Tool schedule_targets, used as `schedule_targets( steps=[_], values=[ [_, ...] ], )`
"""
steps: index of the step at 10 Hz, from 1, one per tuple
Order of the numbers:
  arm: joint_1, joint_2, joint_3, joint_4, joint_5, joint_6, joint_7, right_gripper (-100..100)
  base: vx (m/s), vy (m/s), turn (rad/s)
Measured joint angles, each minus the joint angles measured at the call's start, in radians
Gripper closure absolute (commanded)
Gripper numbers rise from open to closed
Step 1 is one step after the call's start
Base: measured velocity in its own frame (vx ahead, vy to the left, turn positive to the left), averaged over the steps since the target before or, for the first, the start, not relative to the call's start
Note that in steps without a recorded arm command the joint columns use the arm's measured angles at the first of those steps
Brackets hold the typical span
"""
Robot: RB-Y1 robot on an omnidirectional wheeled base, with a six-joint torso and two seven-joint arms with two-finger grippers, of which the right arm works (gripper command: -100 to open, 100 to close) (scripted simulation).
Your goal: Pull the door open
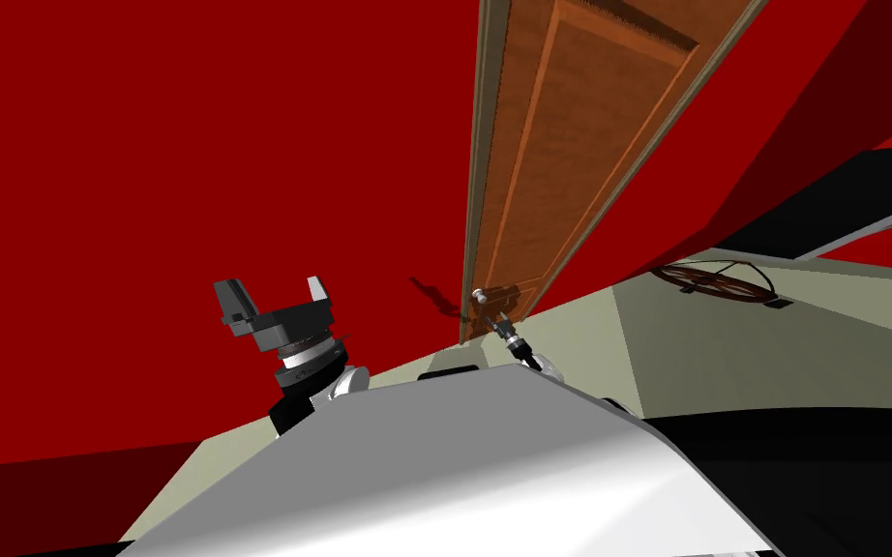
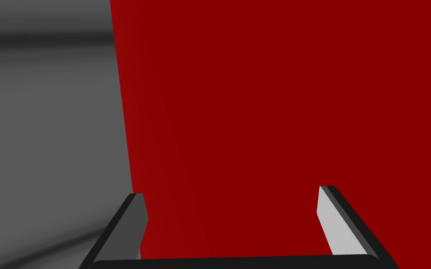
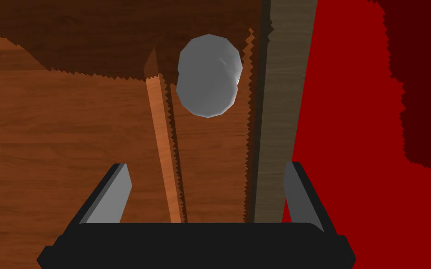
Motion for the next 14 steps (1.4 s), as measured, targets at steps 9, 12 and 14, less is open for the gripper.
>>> schedule_targets(
  steps=[9,12,14],
  values=[
    [-0.017,-0.03,-0.021,0.077,0.003,-0.072,-0.014,-100,0.186,0.061,0.003],
    [-0.019,-0.035,-0.026,0.083,0.002,-0.078,-0.015,100,0.016,-0.006,-0.004],
    [-0.019,-0.036,-0.026,0.082,0.002,-0.077,-0.015,100,-0.018,-0.004,0.005]
  ],
)
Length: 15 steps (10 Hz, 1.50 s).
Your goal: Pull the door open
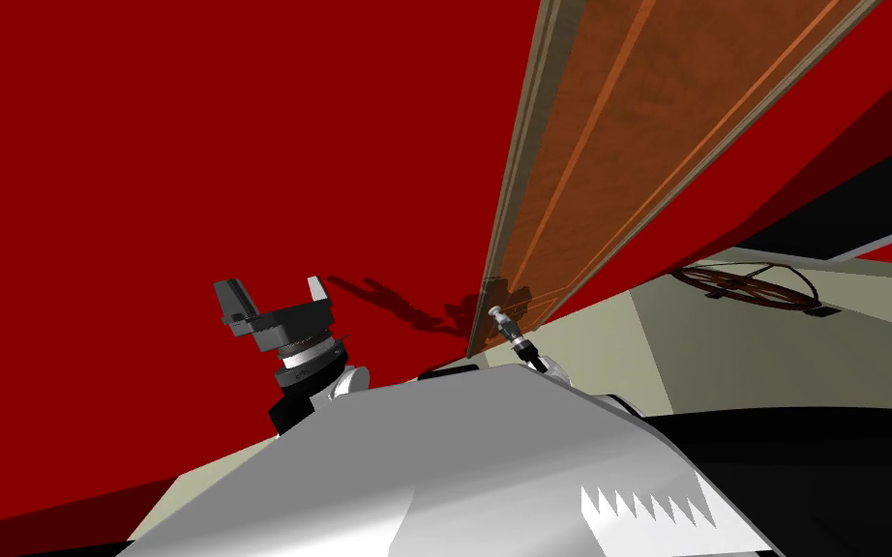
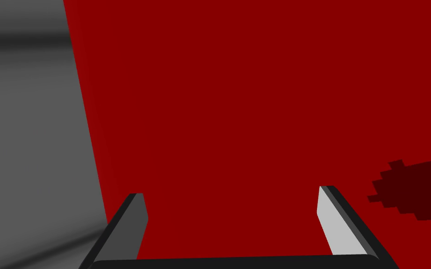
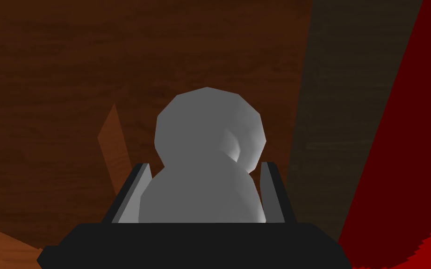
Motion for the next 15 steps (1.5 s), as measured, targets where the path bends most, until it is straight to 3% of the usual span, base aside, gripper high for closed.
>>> schedule_targets(
  steps=[3,7,15],
  values=[
    [0.002,0.0,0.0,0.002,0.0,0.001,-0.001,100,-0.006,-0.003,0.007],
    [-0.001,-0.003,0.002,0.003,-0.011,0.006,-0.069,100,-0.018,-0.009,0.028],
    [-0.005,-0.006,0.013,-0.006,-0.049,0.018,-0.28,100,-0.033,-0.015,0.041]
  ],
)
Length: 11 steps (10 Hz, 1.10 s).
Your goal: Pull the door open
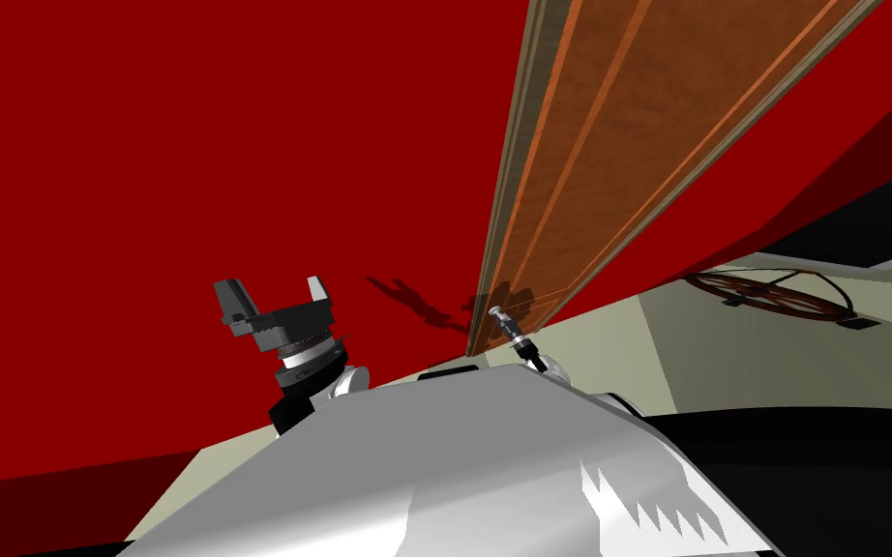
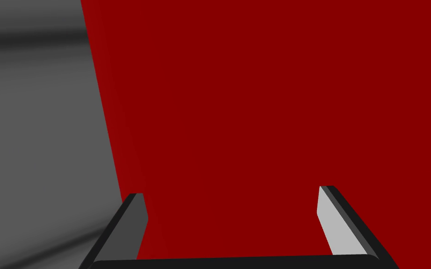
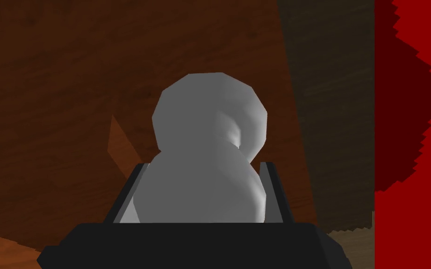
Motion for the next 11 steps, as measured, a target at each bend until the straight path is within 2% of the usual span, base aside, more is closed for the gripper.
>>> schedule_targets(
  steps=[3,5,6,8,9,10,11],
  values=[
    [-0.009,-0.002,0.004,0.009,-0.014,0.001,-0.073,100,-0.029,-0.014,0.037],
    [-0.001,-0.001,0.007,-0.011,-0.024,0.013,-0.122,100,-0.029,-0.016,0.038],
    [-0.011,-0.001,0.008,0.006,-0.03,0.008,-0.146,100,-0.035,-0.015,0.03],
    [-0.003,-0.003,0.011,-0.012,-0.038,0.016,-0.191,100,-0.041,-0.027,0.062],
    [-0.004,-0.005,0.014,-0.01,-0.046,0.017,-0.221,100,-0.033,-0.023,0.02],
    [-0.019,-0.004,0.015,0.013,-0.05,0.01,-0.241,100,-0.032,-0.017,0.048],
    [-0.01,-0.004,0.016,-0.001,-0.056,0.014,-0.265,100,-0.023,-0.018,0.022]
  ],
)
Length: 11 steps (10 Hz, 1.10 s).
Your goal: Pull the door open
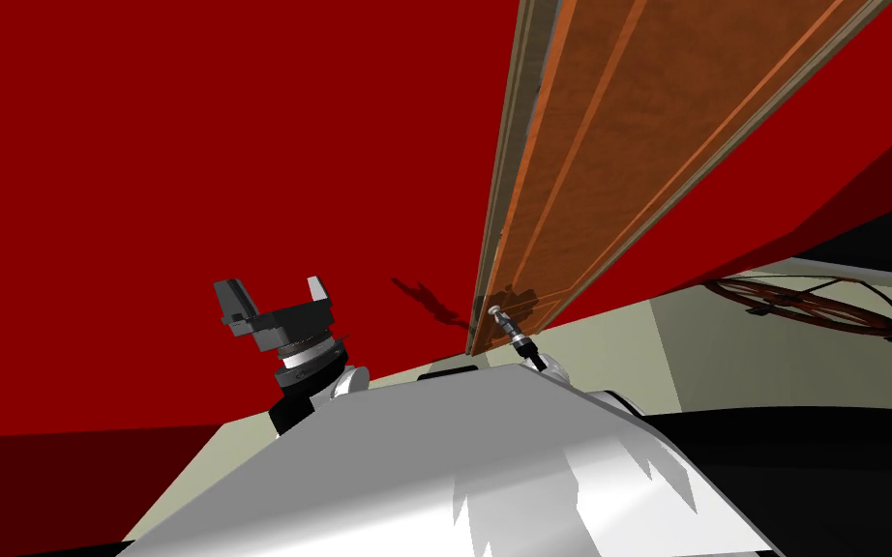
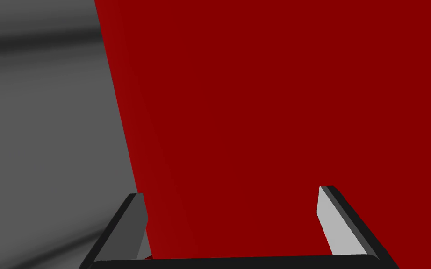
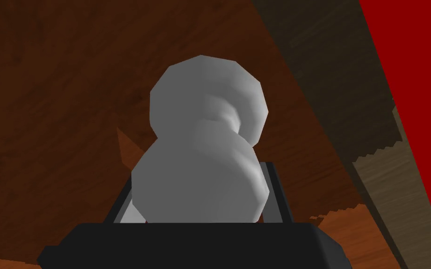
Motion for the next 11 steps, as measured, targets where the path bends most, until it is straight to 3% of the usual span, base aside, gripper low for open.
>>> schedule_targets(
  steps=[2,4,6,7,8,10,11],
  values=[
    [-0.001,0.0,0.003,-0.004,-0.009,0.007,-0.044,100,-0.034,-0.016,0.031],
    [-0.026,-0.003,0.005,0.041,-0.02,-0.012,-0.078,100,-0.034,-0.018,0.054],
    [-0.004,-0.003,0.009,0.001,-0.029,0.006,-0.124,100,-0.028,-0.02,0.025],
    [-0.019,-0.002,0.01,0.022,-0.033,0.001,-0.14,100,-0.039,-0.017,0.07],
    [-0.01,-0.005,0.013,0.003,-0.039,0.011,-0.166,100,-0.031,-0.019,0.025],
    [-0.027,-0.006,0.016,0.035,-0.049,-0.001,-0.208,100,-0.038,-0.024,0.033],
    [-0.011,-0.003,0.018,-0.003,-0.052,0.019,-0.226,100,-0.036,-0.03,0.063]
  ],
)
